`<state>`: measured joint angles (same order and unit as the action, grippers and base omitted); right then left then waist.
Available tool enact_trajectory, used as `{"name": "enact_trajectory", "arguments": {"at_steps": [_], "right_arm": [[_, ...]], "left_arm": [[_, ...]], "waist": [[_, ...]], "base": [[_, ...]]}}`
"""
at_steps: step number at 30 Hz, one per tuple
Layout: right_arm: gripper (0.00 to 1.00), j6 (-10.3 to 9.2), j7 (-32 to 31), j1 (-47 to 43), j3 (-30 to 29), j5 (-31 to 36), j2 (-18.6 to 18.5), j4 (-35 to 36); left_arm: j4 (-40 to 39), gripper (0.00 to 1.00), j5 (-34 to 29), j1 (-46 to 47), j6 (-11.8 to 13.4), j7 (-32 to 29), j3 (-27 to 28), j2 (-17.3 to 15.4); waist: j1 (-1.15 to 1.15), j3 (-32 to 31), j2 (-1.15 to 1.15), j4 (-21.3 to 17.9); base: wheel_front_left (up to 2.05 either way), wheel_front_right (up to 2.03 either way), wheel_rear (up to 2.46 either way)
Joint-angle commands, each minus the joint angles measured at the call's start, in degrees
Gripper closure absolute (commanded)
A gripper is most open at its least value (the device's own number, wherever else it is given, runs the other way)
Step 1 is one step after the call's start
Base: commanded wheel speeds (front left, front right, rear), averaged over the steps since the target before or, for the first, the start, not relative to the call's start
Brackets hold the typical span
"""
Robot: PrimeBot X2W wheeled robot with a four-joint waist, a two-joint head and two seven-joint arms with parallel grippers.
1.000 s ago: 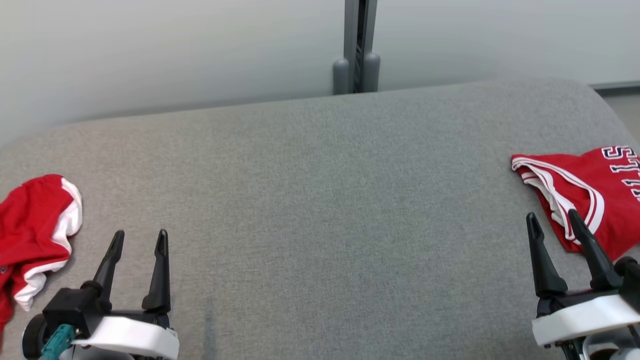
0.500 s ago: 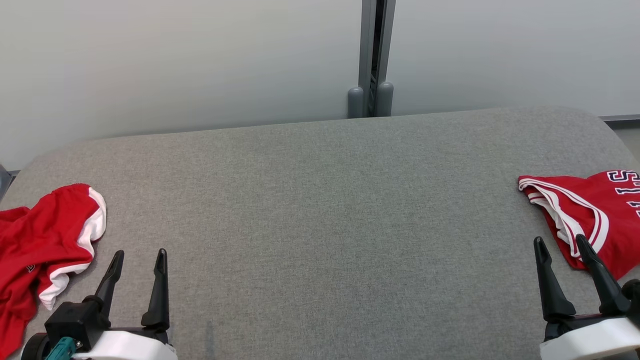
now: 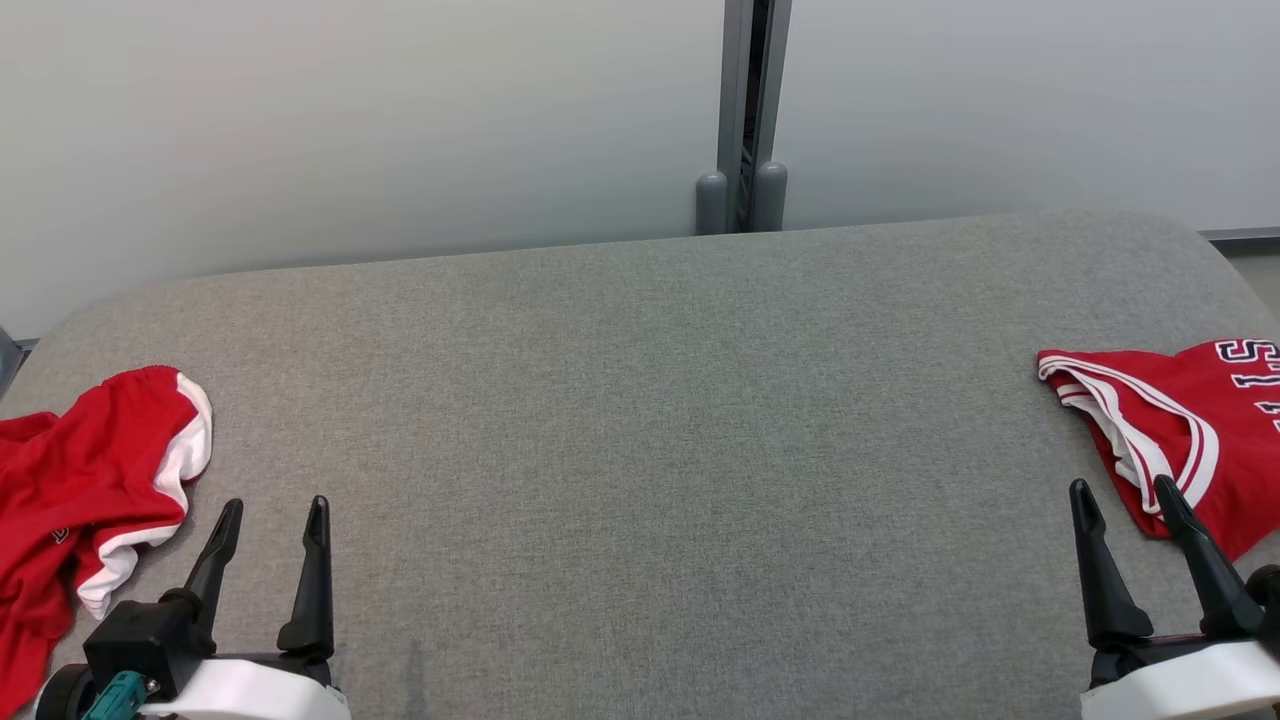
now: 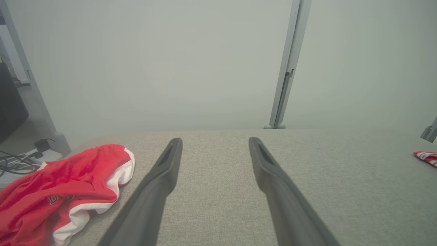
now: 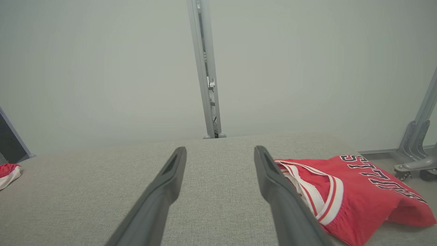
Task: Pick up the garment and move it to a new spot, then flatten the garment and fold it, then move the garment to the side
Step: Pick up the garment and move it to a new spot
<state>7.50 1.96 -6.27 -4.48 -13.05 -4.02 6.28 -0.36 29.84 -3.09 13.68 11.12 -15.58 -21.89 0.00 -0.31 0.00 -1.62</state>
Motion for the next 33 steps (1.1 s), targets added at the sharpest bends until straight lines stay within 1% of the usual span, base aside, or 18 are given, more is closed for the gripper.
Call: {"name": "enact_trajectory", "arguments": {"at_steps": [1,14,20,25,30,33], "right_arm": [[0.0,-0.02,-0.09,-0.5,-0.16,0.46,0.04,0.26],[0.0,-0.02,0.37,-0.59,-0.28,0.31,0.42,-0.1],[0.0,-0.02,0.55,-0.76,-0.84,0.36,0.58,-0.19],[0.0,-0.02,0.35,-0.84,-0.88,0.57,0.63,0.55],[0.0,-0.02,0.16,0.21,0.17,0.55,0.61,1.81],[0.0,-0.02,-0.14,0.8,0.75,0.63,0.54,2.48]], "left_arm": [[-0.23,0.0,0.08,0.09,0.25,-0.07,0.09,-0.35],[-0.42,0.0,0.3,0.93,0.46,-0.12,-0.21,-0.75],[-0.25,0.0,0.36,1.61,0.11,-0.01,-0.4,-0.89],[-0.2,0.0,0.23,2.42,-0.15,0.47,-0.57,-0.74],[-0.32,0.0,0.45,3.71,-0.58,1.33,-0.28,-0.38],[-0.26,0.0,0.5,4.9,-1.61,1.94,-0.22,-0.26]], "waist": [[0.0,0.07,0.0,0.0],[0.0,0.58,0.0,0.28],[0.0,0.86,0.0,1.8],[0.0,1.35,0.0,4.65],[0.0,2.41,0.0,10.62],[0.0,2.9,0.0,15.02]], "base": [[0.0,0.0,0.0],[0.0,0.0,0.0],[0.0,0.0,0.0],[0.0,0.0,0.0],[0.0,0.0,0.0],[0.0,0.0,0.0]]}}
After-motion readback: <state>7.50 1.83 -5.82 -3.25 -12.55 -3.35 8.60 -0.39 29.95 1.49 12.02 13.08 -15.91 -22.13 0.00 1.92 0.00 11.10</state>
